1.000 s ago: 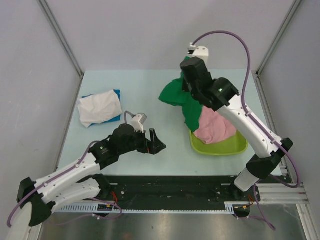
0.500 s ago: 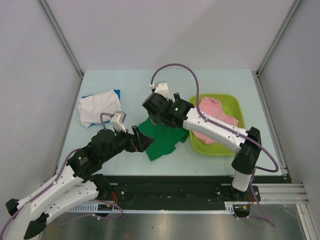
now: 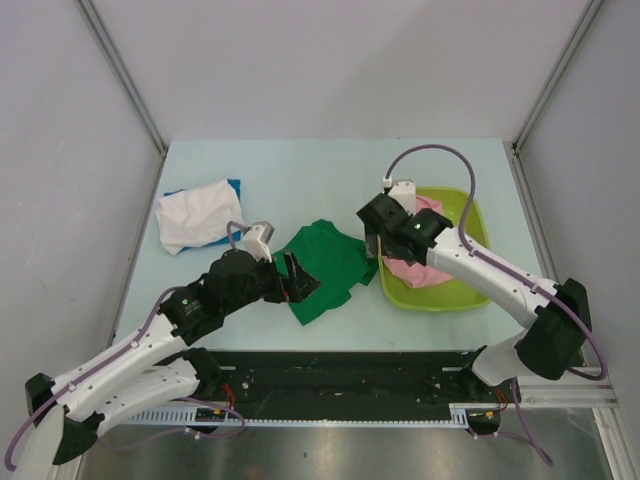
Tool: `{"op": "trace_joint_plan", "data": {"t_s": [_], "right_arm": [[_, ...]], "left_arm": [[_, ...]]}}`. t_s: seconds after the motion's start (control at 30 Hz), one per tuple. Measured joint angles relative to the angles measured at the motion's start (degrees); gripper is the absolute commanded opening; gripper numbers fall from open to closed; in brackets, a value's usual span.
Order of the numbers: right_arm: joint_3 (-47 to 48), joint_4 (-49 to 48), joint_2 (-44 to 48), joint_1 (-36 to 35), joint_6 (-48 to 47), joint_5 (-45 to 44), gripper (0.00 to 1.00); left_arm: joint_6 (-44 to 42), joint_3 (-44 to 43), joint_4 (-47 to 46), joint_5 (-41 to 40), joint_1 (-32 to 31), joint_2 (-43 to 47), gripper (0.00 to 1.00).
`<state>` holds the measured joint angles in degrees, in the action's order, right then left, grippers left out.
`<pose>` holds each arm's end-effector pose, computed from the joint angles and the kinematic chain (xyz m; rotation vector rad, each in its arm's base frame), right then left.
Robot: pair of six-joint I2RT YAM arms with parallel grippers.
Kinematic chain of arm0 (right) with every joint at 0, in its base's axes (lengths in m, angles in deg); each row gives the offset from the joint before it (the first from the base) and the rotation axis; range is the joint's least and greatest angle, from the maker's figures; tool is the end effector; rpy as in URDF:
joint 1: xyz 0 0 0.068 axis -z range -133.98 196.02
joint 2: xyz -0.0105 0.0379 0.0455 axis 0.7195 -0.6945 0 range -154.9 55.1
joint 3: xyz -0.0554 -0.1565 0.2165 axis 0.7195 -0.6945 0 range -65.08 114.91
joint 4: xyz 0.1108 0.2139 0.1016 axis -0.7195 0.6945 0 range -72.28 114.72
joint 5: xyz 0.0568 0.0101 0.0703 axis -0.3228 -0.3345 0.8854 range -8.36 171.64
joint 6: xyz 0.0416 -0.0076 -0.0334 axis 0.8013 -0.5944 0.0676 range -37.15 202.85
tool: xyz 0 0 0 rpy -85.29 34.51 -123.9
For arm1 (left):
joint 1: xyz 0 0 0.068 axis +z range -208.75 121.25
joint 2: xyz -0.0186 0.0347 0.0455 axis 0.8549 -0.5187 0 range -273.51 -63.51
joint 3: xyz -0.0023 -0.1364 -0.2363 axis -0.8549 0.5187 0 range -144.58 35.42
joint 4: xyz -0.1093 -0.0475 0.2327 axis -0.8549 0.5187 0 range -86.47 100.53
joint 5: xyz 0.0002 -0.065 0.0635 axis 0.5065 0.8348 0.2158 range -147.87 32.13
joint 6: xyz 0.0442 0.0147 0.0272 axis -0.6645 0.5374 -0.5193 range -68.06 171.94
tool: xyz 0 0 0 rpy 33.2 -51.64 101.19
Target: Fold and stack the t-shirts
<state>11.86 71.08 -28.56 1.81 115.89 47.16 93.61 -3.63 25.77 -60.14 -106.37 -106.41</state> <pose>0.2239 0.1897 0.3173 -0.0348 2.3738 -0.1790 0.1179 -0.1272 0.2885 0.0854 2.1562 -0.9154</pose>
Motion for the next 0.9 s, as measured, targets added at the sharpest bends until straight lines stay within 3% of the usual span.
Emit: {"op": "trace_joint_plan", "data": {"t_s": [0.3, 0.53, 0.6, 0.7, 0.73, 0.8, 0.9], "right_arm": [[-11.3, 3.3, 0.1, -13.8, 10.2, 3.3, 1.0], [-17.8, 3.6, -1.7, -15.4, 16.3, 3.3, 0.97], [-18.5, 3.2, -3.1, -15.1, 16.5, 2.2, 0.85], [-18.8, 2.1, -5.3, -13.9, 16.3, 0.7, 0.49], [-18.9, 1.7, -5.9, -13.2, 16.3, 0.3, 0.26], [-19.0, 0.1, -6.5, -12.2, 14.4, 0.7, 0.0], [-18.8, -2.5, -7.3, -10.2, 9.7, -0.9, 0.0]], "left_arm": [[0.0, 0.4, -2.8, 2.4, 0.0, -2.2, 1.0], [0.0, 1.9, -3.8, 2.9, 0.0, -2.2, 1.0], [0.0, 2.3, -3.8, 3.0, 0.0, -2.2, 1.0], [0.0, 2.9, -3.9, 3.0, 0.0, -2.2, 1.0], [0.0, 3.1, -4.0, 2.9, 0.0, -2.2, 1.0], [0.0, 3.4, -4.1, 3.0, 0.0, -2.3, 1.0], [0.0, 3.5, -4.3, 3.0, 0.0, -3.1, 1.0]]}}
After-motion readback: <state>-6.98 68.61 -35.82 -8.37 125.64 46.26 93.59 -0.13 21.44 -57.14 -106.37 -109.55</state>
